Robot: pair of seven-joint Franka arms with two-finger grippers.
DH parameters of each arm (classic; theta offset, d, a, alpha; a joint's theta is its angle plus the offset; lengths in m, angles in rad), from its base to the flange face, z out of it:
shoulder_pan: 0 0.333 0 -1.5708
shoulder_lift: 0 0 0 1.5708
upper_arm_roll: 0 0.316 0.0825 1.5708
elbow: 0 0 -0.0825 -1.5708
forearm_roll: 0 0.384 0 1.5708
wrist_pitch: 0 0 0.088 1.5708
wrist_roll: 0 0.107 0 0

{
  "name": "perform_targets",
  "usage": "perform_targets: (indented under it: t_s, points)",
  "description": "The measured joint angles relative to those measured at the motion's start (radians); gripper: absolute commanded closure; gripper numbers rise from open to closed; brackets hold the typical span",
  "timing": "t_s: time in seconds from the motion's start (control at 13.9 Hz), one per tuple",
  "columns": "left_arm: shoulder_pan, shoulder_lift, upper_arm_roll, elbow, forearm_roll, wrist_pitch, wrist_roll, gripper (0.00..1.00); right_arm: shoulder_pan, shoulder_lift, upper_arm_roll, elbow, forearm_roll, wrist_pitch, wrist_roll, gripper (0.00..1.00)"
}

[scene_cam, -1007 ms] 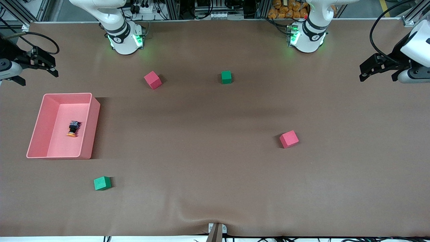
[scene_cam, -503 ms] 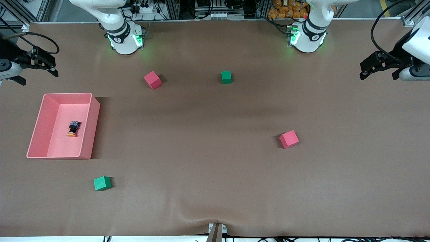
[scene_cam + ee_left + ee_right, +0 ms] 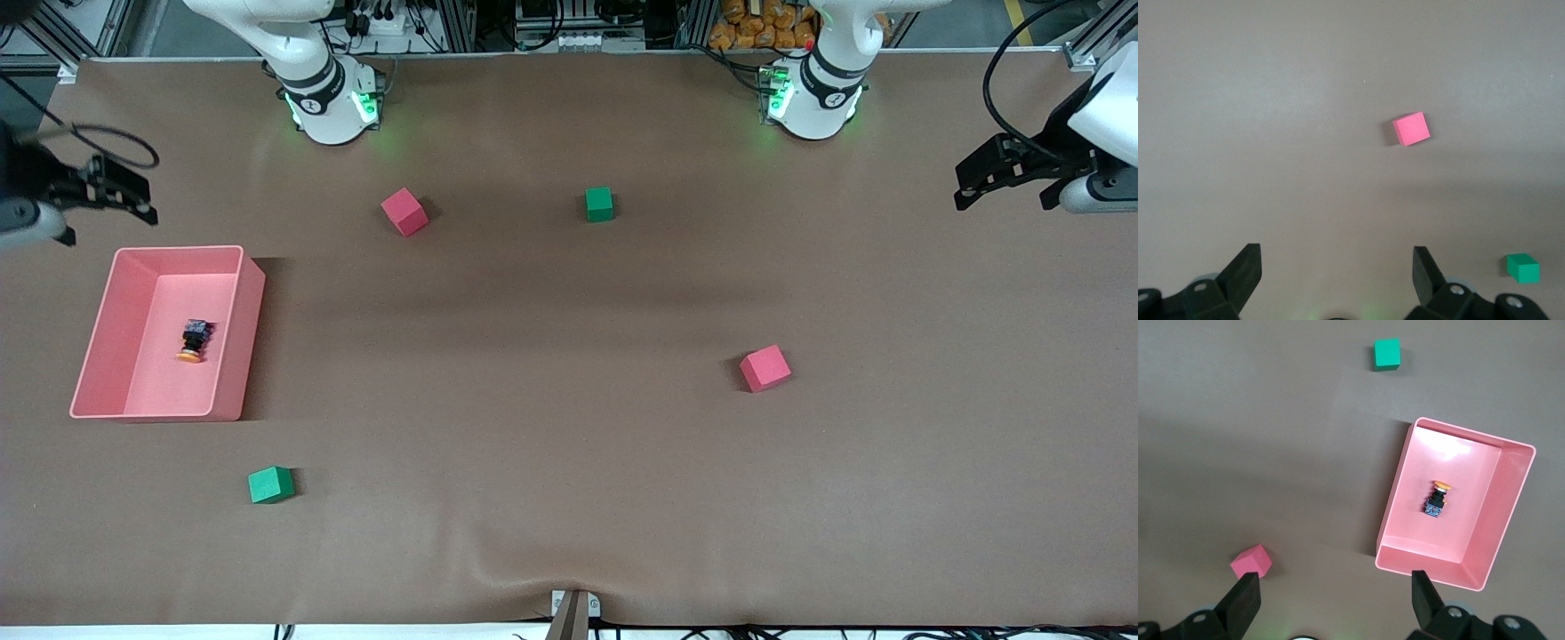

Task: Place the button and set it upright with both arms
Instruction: 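Move the right gripper toward the pink tray, then lower the right gripper into the tray and grasp the yellow button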

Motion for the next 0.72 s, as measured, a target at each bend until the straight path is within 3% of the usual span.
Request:
perform_targets:
  t_s: [0.43, 0.72]
  points:
    - [-0.001, 0.002, -0.002, -0.001, 0.0, -0.003, 0.0, 0.0, -0.128, 0.152, -0.007, -0.001, -0.072, 0.048, -0.002, 0.0]
    - [0.0, 0.003, 0.0, -0.002, 0.0, -0.005, 0.0, 0.0, -0.246, 0.276, -0.014, -0.023, -0.077, 0.169, -0.008, 0.0]
